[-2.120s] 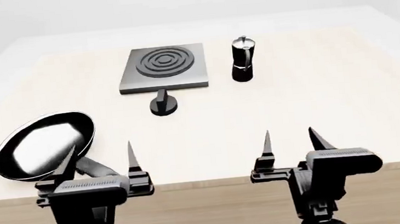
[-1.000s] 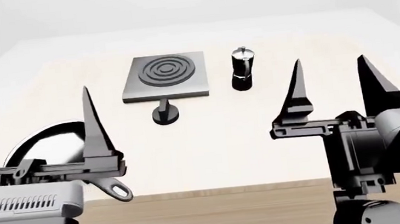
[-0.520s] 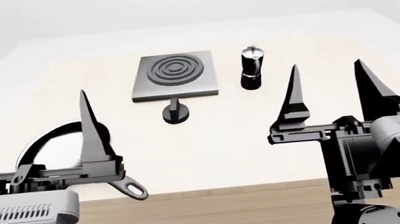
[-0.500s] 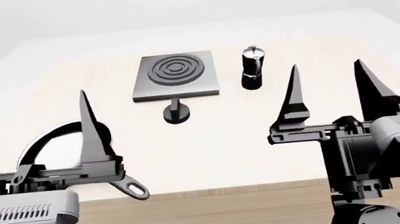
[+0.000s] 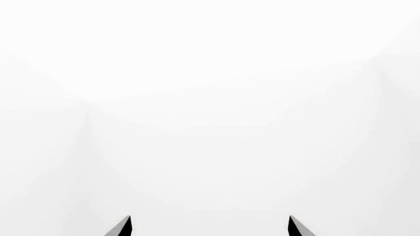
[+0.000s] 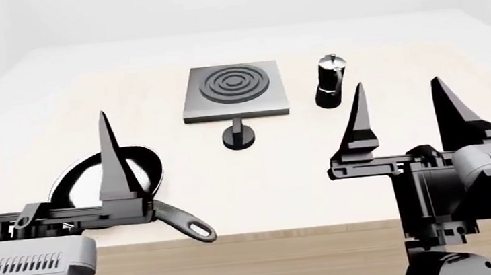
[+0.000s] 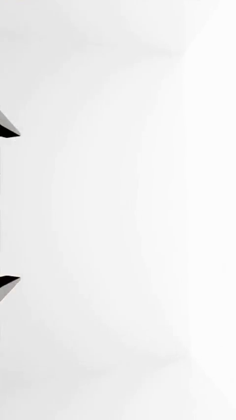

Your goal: Turn on the stove and put the moka pot on it.

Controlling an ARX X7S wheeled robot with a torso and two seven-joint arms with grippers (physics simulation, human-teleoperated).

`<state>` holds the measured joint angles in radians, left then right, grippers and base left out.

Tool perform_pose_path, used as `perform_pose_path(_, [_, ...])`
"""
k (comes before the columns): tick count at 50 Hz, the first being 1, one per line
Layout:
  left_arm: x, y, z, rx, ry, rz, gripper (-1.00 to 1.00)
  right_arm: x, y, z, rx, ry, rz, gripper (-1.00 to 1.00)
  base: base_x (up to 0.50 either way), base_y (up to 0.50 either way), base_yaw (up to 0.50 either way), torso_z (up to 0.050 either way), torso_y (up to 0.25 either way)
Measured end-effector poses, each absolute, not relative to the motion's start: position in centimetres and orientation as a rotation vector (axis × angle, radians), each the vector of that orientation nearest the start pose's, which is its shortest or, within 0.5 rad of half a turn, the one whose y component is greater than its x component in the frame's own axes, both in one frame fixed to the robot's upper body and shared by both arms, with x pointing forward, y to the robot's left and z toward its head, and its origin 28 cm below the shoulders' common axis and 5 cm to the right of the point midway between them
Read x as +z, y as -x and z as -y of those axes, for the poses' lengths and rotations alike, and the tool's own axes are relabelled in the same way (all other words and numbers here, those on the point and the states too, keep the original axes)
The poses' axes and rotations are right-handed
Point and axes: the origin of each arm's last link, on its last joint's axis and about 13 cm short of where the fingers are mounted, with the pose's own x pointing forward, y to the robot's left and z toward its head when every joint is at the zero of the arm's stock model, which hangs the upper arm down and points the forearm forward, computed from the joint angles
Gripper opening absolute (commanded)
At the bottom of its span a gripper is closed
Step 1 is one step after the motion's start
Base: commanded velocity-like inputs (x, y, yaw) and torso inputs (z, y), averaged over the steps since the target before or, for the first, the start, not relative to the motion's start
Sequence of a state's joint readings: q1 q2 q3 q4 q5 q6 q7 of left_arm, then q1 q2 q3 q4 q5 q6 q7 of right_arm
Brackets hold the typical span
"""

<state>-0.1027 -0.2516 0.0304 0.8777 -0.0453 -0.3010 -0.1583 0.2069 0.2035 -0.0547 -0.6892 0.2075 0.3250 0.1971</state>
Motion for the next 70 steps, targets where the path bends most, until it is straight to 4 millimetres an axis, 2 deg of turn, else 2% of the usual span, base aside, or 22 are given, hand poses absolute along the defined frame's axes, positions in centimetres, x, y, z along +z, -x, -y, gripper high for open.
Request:
perform_pose_path(28, [18.91,-18.2,-22.49,0.027,-0.137,0.684,1.0,17.68,-21.46,10.68,0.015,-0.045,0.536,1.0,0.11,0.0,0.0,0.0,0.0])
perform_pose_path(70, [18.52,-18.43,-22.36,0.018,-0.123,0.676,1.0,17.83,-21.24,10.64,0.02,-0.049,0.539,1.0,0.23,0.01,0.0,0.0,0.0])
